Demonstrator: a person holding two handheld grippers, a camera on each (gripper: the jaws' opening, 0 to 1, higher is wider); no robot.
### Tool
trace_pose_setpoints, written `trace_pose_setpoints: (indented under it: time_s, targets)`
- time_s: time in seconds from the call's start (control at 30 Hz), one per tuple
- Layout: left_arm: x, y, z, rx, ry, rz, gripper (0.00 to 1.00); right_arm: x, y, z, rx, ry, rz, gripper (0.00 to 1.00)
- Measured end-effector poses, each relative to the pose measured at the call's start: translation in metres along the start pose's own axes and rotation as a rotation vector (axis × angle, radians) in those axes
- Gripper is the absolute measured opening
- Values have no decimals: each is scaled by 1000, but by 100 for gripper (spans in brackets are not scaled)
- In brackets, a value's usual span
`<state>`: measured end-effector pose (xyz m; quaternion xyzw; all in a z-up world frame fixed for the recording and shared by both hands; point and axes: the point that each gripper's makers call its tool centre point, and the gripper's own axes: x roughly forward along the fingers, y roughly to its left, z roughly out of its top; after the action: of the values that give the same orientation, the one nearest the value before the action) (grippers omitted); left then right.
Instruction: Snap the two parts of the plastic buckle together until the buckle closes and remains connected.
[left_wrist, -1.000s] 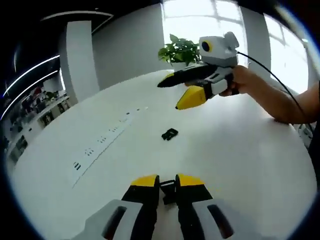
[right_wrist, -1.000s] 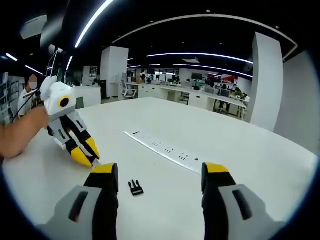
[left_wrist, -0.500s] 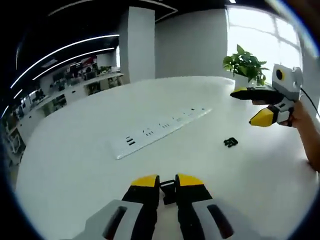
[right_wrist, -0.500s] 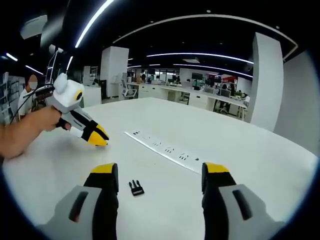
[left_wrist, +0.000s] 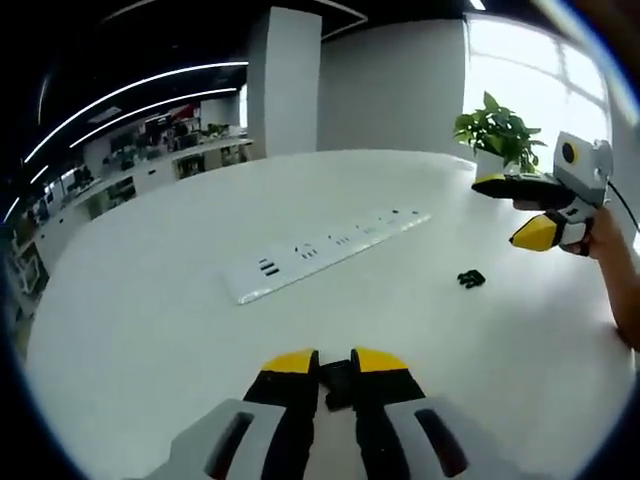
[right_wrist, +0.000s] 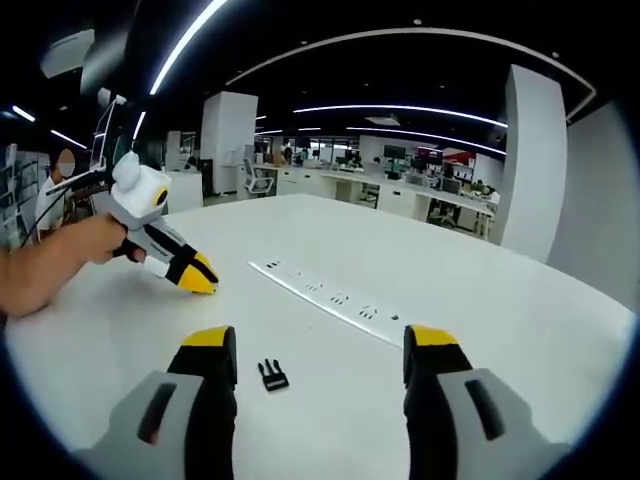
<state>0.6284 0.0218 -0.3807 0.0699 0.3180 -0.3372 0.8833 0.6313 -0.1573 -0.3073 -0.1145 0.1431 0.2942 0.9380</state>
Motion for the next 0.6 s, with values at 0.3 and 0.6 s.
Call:
trace_pose_setpoints:
  time_s: [0.3,0.6]
  targets:
    - [-7,0,14,51,-46,-34,20,0,-1,1,0,-3,-3,67]
    - [-20,8,44,359,-94,-16,28,-2,-1,5,0,-14,1,67]
